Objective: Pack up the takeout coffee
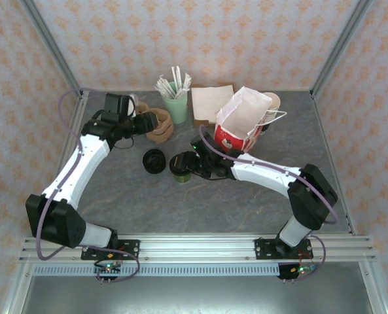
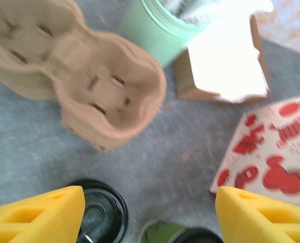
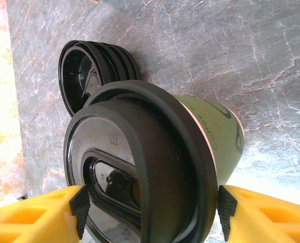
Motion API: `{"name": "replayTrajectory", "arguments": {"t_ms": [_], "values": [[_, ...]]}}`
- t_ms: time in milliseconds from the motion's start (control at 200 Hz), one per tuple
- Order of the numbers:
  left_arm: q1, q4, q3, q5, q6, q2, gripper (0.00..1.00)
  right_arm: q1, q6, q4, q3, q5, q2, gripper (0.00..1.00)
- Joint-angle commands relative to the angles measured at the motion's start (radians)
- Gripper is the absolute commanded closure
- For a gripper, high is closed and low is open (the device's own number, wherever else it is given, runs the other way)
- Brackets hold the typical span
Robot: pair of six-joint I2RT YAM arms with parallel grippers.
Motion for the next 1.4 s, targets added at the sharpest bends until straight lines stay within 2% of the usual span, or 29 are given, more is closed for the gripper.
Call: {"name": "replayTrajectory", "arguments": {"t_ms": [0,310,430,520,866,971,1166,1271,1396], "values": [[0.03,-0.027,0.059,-0.136,0.023,0.063,0.3,0.01,-0.006,0.02,0.032,-0.005,0.019,0.3],[0.162,0.151,0.038,-0.072,-0.115,0.183,0.3,0.01,-0.049,-0.086,0.049,0.055,-0.037,0.27],[0.195,0.237,0.0,-0.093,-0.204,0.208,0.32,0.01,-0.067,-0.138,0.065,0.082,-0.062,0.26],[0.202,0.266,-0.005,-0.124,-0.251,0.234,0.32,0.01,-0.079,-0.172,0.071,0.105,-0.081,0.26],[0.237,0.409,-0.017,-0.103,-0.426,0.359,0.42,0.01,-0.104,-0.261,0.1,0.144,-0.18,0.26],[0.238,0.428,-0.001,-0.096,-0.447,0.39,0.47,0.01,-0.103,-0.271,0.105,0.143,-0.212,0.26],[0.239,0.464,0.005,-0.084,-0.484,0.43,0.52,0.01,-0.102,-0.285,0.116,0.142,-0.255,0.27],[0.241,0.471,0.008,-0.074,-0.491,0.442,0.6,0.01,-0.108,-0.296,0.128,0.145,-0.263,0.27],[0.24,0.459,0.008,-0.08,-0.481,0.432,0.59,0.01,-0.115,-0.305,0.137,0.148,-0.262,0.27]]}}
